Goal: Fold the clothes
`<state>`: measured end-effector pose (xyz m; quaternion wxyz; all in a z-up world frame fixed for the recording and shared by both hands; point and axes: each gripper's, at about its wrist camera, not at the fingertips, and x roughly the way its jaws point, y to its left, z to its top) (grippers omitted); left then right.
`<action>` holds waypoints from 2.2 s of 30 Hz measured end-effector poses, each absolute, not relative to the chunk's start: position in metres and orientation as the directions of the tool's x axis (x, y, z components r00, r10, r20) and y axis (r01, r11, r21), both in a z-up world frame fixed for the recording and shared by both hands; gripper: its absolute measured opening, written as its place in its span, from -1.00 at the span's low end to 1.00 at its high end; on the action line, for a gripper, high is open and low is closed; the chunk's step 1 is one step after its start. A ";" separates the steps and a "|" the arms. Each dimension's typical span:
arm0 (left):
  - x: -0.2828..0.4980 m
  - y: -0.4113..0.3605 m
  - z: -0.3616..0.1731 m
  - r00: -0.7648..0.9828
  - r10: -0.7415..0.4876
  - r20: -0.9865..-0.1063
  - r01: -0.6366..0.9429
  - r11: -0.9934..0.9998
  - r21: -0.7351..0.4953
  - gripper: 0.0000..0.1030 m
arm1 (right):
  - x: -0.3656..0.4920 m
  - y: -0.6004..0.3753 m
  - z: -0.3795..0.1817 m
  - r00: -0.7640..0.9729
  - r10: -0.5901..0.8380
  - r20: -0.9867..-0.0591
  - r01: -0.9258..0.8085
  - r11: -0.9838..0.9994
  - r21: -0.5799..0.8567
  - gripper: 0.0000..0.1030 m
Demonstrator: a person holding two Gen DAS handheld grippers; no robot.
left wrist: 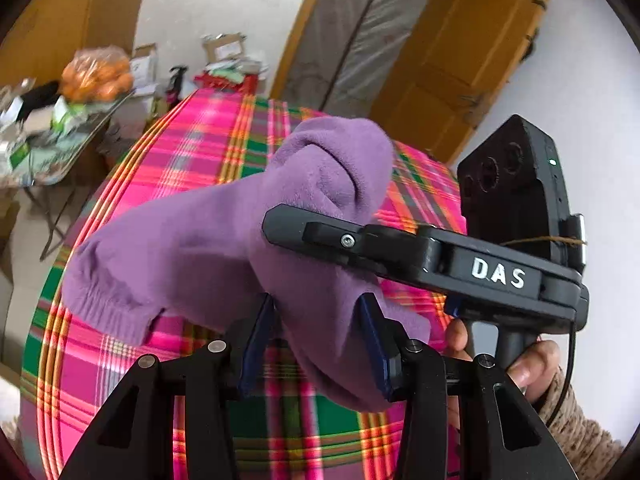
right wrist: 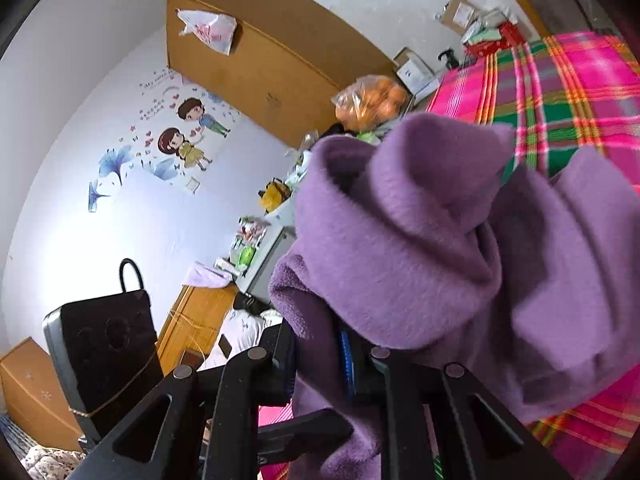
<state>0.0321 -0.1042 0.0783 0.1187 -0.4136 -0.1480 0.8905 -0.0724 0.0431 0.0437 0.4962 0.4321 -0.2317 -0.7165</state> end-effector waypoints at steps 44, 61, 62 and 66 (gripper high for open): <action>0.001 -0.166 0.035 -0.615 0.379 -0.691 0.085 -0.839 -0.537 0.08 | -0.114 0.192 0.005 -0.472 -0.547 -0.692 0.224 -0.833 0.506 -0.49; 0.008 -0.126 0.056 -0.623 0.424 -0.657 -0.040 -0.856 -0.515 -0.49 | -0.048 0.263 0.073 -0.653 -0.531 -0.540 0.183 -0.803 0.568 -0.80; 0.008 -0.120 0.056 -0.618 0.433 -0.656 -0.051 -0.855 -0.516 -0.49 | -0.041 0.273 0.077 -0.670 -0.516 -0.533 0.173 -0.807 0.564 -0.80; 0.007 -0.099 0.059 -0.597 0.464 -0.655 -0.096 -0.852 -0.515 -0.54 | -0.022 0.302 0.088 -0.725 -0.458 -0.514 0.115 -0.817 0.565 -0.80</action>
